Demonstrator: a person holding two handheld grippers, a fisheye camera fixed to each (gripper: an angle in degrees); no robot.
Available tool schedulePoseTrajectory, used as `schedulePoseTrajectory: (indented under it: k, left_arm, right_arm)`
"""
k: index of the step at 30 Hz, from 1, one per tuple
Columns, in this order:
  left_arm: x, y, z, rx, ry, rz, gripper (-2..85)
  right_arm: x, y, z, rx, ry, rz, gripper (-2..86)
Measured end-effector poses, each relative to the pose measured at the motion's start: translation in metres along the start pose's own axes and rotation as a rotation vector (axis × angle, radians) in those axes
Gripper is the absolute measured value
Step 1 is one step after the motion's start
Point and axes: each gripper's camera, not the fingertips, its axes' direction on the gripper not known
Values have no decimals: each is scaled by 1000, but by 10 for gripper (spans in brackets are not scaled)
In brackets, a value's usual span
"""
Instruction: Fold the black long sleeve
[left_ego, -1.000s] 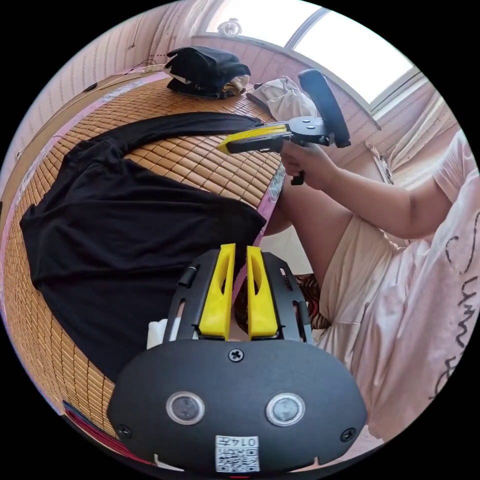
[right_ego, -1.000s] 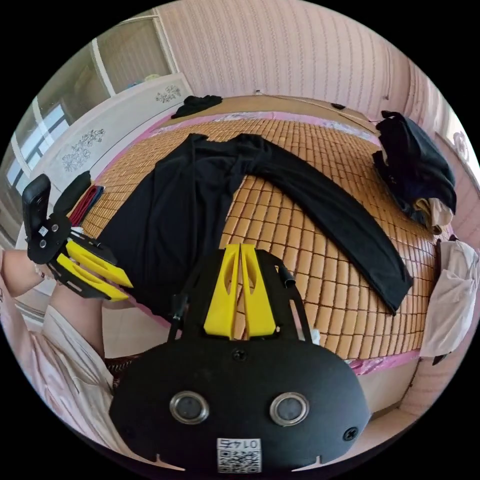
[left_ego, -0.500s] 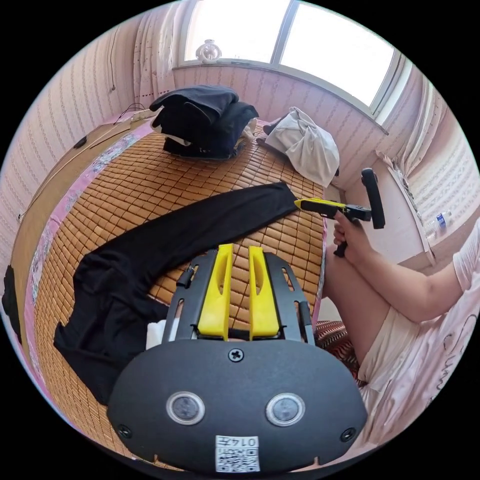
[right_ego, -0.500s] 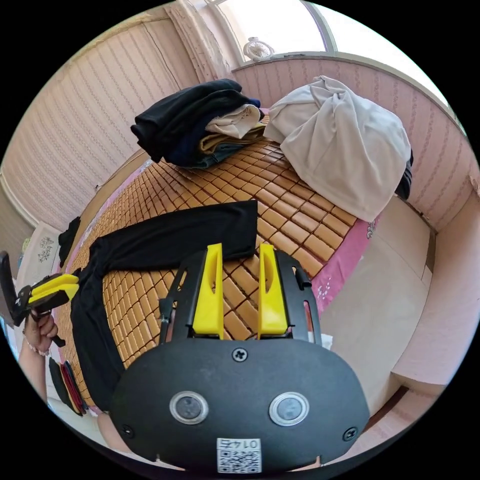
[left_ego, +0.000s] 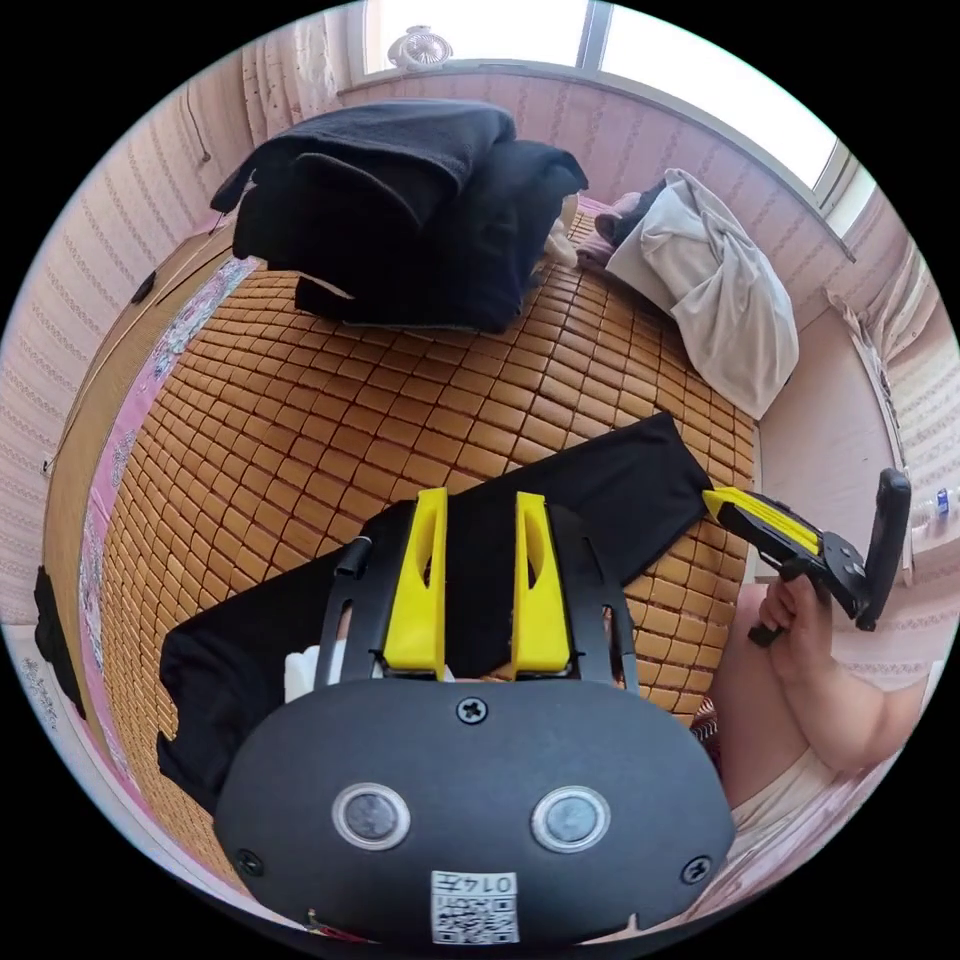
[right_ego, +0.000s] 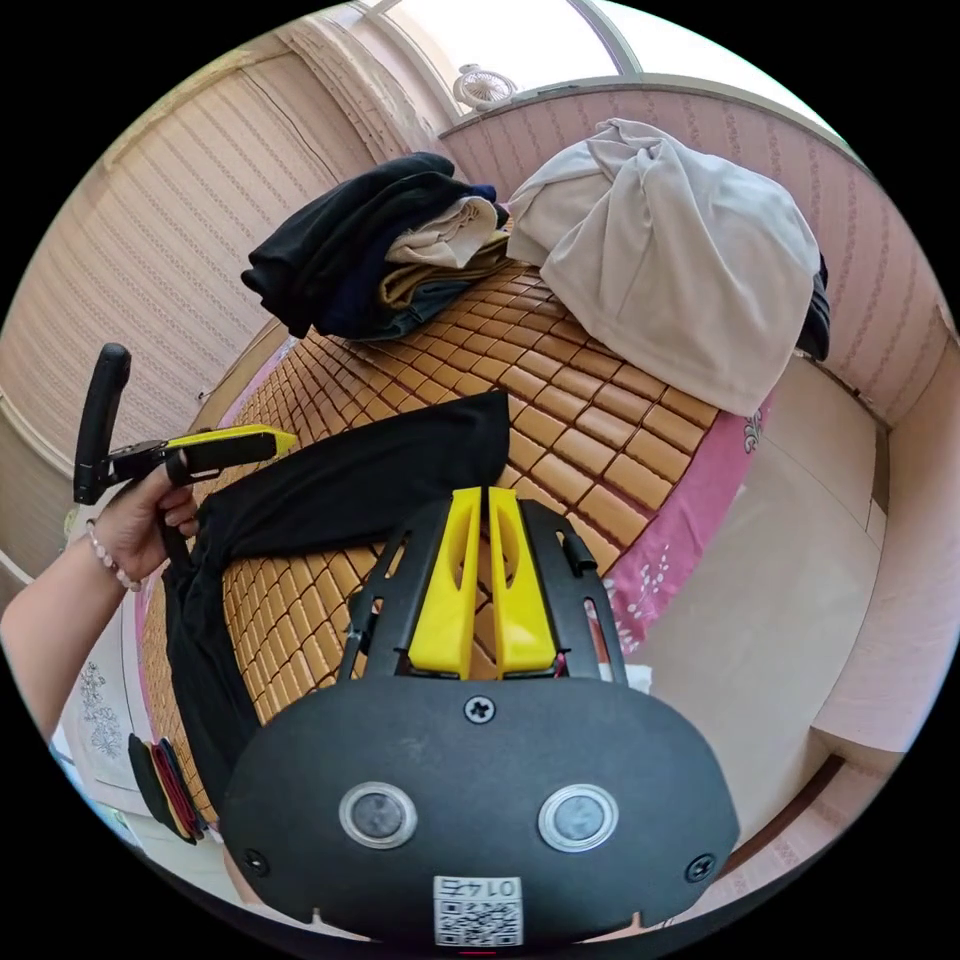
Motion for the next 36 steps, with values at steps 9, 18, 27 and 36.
schedulePoseTrajectory:
  k: [9, 18, 27, 36]
  left_arm:
    - [4, 12, 8, -39, -26, -46, 0]
    - [-53, 158, -168, 300, -174, -125, -7]
    - [-79, 517, -254, 345, -210, -625, -8]
    - [-37, 678, -192, 237, 19, -923, 26]
  right_arm:
    - [19, 12, -7, 64, -144, -15, 4]
    - [-47, 31, -77, 263, -527, -372, 6]
    - [-248, 146, -128, -226, -1241, -1172, 23]
    - [-283, 329, -28, -702, -748, -1335, 48]
